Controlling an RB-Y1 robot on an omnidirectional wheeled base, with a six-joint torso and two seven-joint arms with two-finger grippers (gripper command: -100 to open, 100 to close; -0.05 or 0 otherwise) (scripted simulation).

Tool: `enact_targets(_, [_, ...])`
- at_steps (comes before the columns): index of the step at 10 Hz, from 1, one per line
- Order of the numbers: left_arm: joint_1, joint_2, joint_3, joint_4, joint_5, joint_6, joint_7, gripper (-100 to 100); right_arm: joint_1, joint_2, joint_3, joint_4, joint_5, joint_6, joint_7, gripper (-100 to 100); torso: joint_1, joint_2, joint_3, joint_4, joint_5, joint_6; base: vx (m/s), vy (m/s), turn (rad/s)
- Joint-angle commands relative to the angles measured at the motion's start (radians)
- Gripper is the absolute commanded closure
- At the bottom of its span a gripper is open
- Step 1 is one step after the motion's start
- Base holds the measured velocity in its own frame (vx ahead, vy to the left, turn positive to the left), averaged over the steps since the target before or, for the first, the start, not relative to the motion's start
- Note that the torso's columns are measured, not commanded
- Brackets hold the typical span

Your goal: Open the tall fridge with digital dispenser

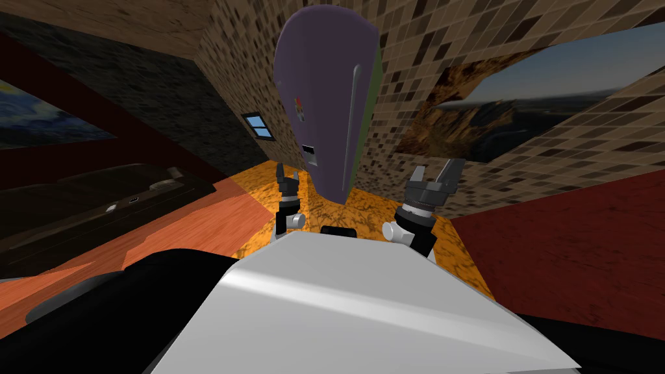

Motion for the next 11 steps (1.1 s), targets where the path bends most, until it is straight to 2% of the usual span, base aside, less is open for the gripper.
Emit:
enact_targets(1, [0.000,0.000,0.000,0.000,0.000,0.000,0.000,0,0.000,0.000,0.000,0.000,0.000,0.000,0.000,0,0.000,0.040,-0.082,0.041,0.000,0.000,0.000,0.000,0.000])
enact_targets(9, [0.000,0.000,0.000,0.000,0.000,0.000,0.000,0,0.000,0.000,0.000,0.000,0.000,0.000,0.000,0,0.000,0.618,-1.234,0.617,0.000,0.000,0.000,0.000,0.000])
enact_targets(10, [-0.007,0.031,0.001,0.011,0.004,0.002,0.006,-100,0.000,0.000,0.000,0.000,0.000,0.000,0.000,0,0.000,0.691,-1.382,0.691,0.000,0.000,0.010,-0.019,0.006])
enact_targets(11, [-0.014,0.053,0.002,0.022,0.008,0.004,0.011,-100,0.000,0.000,0.000,0.000,0.000,0.000,0.000,0,-0.001,0.725,-1.451,0.724,0.000,0.000,0.011,-0.047,0.009])
